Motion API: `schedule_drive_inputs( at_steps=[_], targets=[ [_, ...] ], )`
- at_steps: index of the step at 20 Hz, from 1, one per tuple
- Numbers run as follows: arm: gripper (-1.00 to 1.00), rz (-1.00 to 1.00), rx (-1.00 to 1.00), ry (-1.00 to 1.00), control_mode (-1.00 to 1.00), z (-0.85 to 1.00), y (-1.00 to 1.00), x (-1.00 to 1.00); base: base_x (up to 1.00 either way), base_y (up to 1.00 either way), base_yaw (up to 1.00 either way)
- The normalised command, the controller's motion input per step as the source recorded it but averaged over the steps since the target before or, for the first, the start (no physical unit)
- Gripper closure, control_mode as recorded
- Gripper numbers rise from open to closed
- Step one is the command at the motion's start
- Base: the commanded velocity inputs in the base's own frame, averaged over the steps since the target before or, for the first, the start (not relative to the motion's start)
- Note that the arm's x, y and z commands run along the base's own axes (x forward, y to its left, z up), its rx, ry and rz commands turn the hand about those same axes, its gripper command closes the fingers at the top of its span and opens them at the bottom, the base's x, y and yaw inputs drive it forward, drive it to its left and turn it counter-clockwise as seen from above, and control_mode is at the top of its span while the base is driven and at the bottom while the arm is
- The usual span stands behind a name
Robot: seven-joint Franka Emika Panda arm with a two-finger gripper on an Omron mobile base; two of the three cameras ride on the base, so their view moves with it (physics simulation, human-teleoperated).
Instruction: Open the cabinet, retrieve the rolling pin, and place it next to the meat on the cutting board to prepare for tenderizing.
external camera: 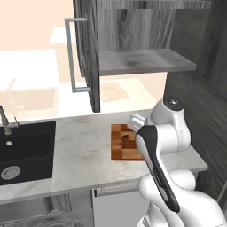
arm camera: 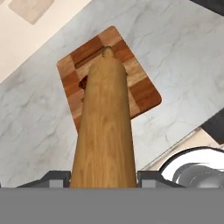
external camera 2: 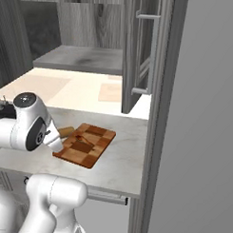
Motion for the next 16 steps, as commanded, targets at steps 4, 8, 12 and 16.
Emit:
schedule_drive_inputs(
  at_steps=[4,8,12,16],
  targets=[
    [1.0,-0.05,0.0,0.01,-1.0,-0.25,0.0,0.22,0.0,0.0,0.0],
    [1.0,-0.1,0.0,0.0,-1.0,-0.25,0.0,0.09,0.0,0.0,0.0],
    [1.0,-0.14,0.0,0.0,-1.0,-0.27,0.0,0.02,0.0,0.0,0.0],
    [1.0,-0.19,0.0,0.0,-1.0,-0.27,0.0,0.09,0.0,0.0,0.0]
  ],
)
